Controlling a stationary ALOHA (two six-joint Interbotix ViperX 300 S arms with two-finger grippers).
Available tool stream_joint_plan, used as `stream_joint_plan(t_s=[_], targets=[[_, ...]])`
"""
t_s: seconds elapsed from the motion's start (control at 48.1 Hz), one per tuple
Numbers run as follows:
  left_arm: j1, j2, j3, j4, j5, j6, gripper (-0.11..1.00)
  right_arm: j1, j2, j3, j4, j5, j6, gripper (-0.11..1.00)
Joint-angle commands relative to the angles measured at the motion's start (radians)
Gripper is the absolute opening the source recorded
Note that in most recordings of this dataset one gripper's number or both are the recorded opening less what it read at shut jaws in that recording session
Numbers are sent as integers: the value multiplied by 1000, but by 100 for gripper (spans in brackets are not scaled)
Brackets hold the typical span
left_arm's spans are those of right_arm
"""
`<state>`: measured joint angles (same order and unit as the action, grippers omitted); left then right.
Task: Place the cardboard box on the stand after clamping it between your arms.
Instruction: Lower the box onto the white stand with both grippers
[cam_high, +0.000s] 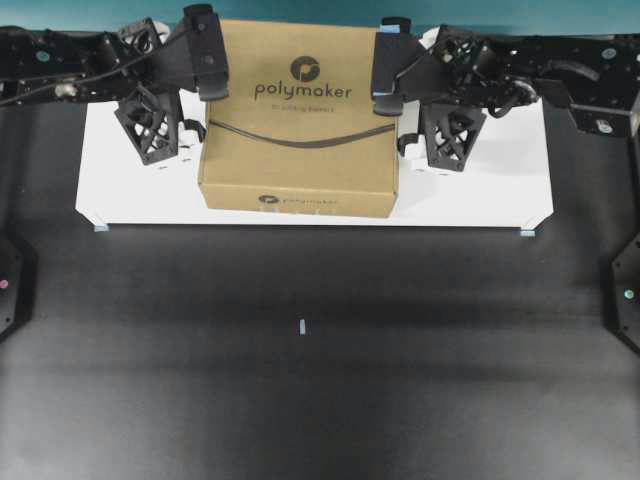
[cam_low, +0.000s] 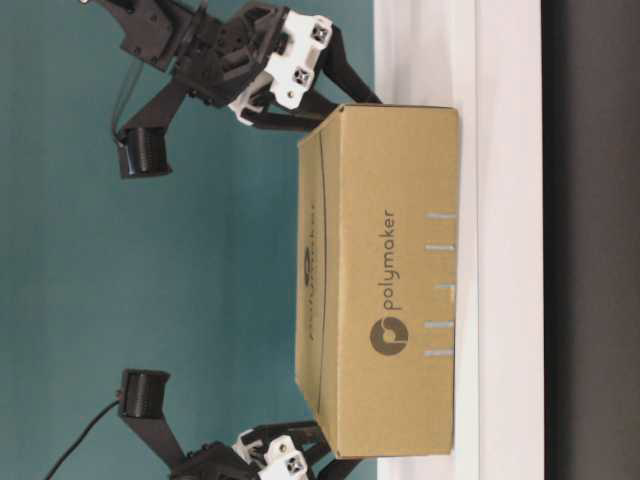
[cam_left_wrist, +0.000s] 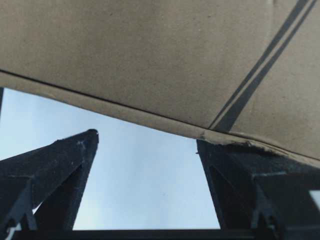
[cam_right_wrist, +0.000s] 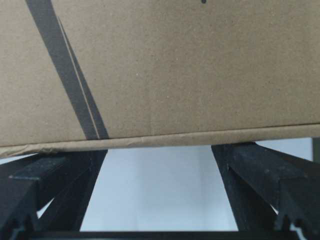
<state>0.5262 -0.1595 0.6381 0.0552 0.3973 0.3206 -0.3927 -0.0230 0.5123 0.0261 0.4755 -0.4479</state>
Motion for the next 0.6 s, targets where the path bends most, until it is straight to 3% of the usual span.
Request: stream_joint_plan(t_s=[0.0,0.291,0.582], targets=[[-8,-3,-8,-8,-40,-6,77,-9,6,-6,14,-34,-17,81],[3,-9,15,-9,-57,20,77,-37,6,8,12,-31,-80,81],[15,-12,25,-9,-52,61,77,-46,-3,25,11,-21,-84,81]])
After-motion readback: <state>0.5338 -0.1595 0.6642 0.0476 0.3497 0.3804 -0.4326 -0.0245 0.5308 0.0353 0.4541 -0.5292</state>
